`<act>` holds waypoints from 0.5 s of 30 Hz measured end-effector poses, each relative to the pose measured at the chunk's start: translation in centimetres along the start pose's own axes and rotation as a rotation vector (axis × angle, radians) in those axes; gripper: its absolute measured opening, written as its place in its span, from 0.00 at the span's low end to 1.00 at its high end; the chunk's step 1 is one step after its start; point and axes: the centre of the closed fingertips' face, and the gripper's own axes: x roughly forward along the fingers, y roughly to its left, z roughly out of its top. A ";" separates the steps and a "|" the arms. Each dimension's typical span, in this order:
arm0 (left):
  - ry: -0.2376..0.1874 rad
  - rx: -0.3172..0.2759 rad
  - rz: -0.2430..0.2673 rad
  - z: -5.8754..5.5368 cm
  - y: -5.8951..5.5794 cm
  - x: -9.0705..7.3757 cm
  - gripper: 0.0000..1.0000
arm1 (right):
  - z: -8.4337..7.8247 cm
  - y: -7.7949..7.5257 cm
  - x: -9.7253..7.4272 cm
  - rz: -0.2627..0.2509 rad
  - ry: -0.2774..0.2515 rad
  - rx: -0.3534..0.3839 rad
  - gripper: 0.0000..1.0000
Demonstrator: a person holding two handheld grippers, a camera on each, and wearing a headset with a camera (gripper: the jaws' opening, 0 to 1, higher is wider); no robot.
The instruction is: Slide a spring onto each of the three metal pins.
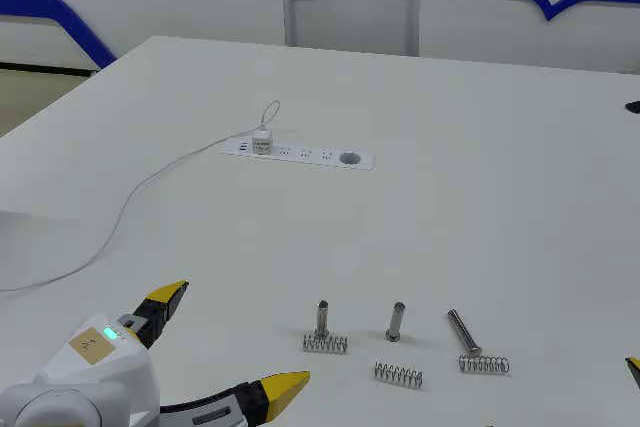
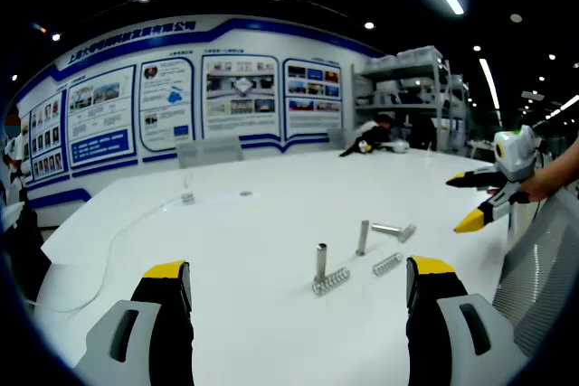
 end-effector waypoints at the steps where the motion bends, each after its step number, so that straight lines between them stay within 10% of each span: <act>1: -0.001 0.001 0.000 0.0 0.0 0.0 1.00 | 0.0 -0.1 0.0 -0.001 -0.002 0.007 0.95; 15: 0.014 -0.004 -0.001 -0.3 0.1 0.1 1.00 | -0.6 -0.3 0.0 -0.007 0.025 0.034 0.94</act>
